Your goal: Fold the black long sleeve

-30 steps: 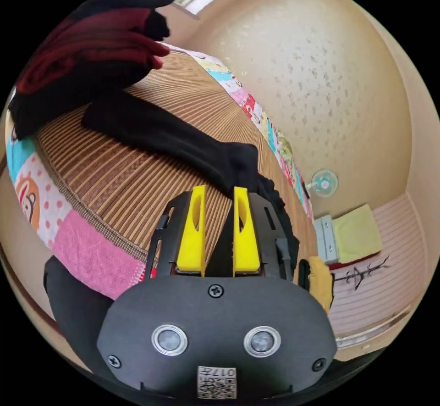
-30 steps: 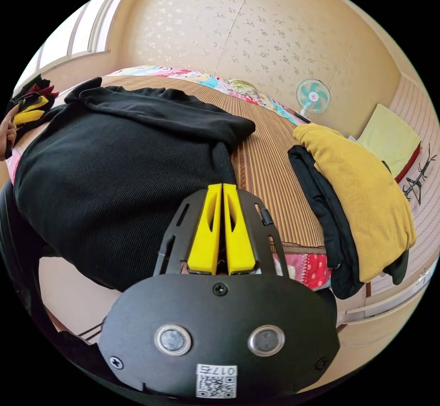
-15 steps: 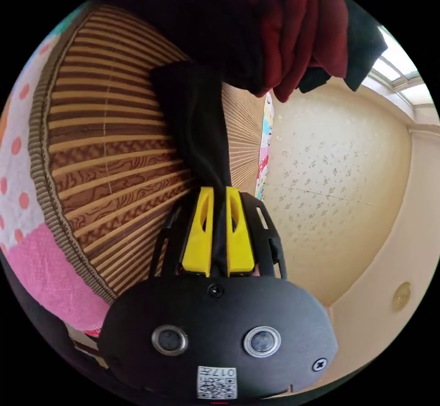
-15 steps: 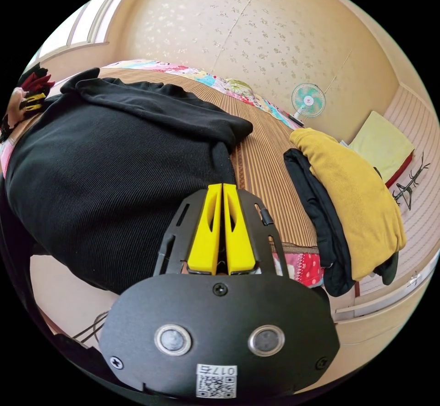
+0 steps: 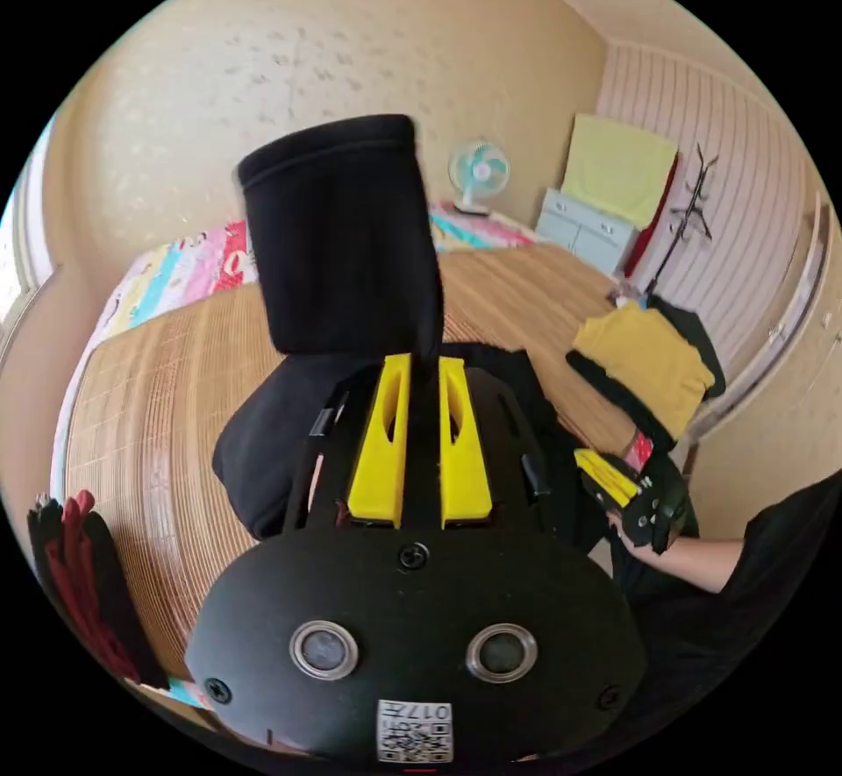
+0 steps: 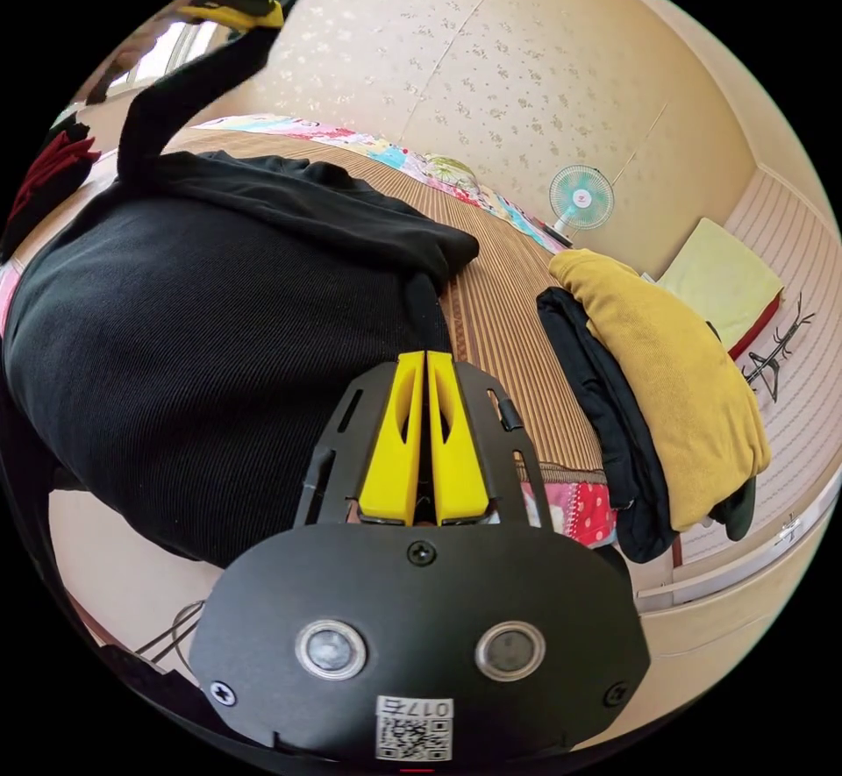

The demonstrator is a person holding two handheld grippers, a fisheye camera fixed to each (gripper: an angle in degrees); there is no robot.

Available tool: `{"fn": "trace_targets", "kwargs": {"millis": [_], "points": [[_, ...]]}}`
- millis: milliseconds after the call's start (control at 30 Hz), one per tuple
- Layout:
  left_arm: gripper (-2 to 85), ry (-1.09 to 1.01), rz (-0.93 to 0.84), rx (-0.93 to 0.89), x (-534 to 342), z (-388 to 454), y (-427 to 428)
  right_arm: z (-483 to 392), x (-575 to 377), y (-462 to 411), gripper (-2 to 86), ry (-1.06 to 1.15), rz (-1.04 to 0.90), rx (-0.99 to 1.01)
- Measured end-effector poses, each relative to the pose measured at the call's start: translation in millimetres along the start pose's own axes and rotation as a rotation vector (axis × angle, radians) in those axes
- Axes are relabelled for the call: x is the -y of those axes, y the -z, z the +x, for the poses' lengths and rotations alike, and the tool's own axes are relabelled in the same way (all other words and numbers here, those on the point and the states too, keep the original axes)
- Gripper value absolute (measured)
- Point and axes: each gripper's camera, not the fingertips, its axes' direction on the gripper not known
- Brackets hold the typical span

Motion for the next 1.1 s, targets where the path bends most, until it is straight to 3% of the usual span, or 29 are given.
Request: {"fn": "trace_targets", "kwargs": {"millis": [100,233,367,467,500,700,800,967,1100], "points": [[8.0,0.150,-0.032,-0.109,-37.6,14.6,-51.7,3.7,1.4,-5.9,0.6,-0.005,-0.003,0.025],[8.7,0.281,-0.031,-0.165,-94.7,13.8,-56.9,11.6,3.2,-14.3,0.7,-0.022,-0.006,0.075],[8.7,0.376,0.006,0.075,-159.7,7.1,-16.9,20.3,18.6,-27.2,0.7,-0.043,-0.078,0.130],[8.5,0.480,-0.163,0.247,-178.5,-14.7,-23.3,28.3,48.2,-41.1,0.7,-0.059,-0.243,0.183],[8.1,0.498,-0.286,0.244,-176.7,-26.7,-45.1,32.5,59.2,-49.2,0.8,-0.093,-0.302,0.206],[6.4,0.467,-0.327,0.345,-120.3,-37.6,-95.6,39.9,114.9,-104.6,0.9,-0.150,-0.448,0.328],[5.0,0.415,-0.271,0.411,-92.2,-41.2,-123.2,17.6,148.4,-130.9,0.7,-0.024,-0.450,0.260],[4.7,0.393,-0.228,0.482,-52.8,-68.3,-150.8,19.8,184.5,-176.3,0.8,-0.075,-0.356,0.285],[4.8,0.509,-0.185,0.327,-50.7,-118.6,-138.0,11.1,213.3,-201.8,0.8,-0.087,-0.346,0.233]]}}
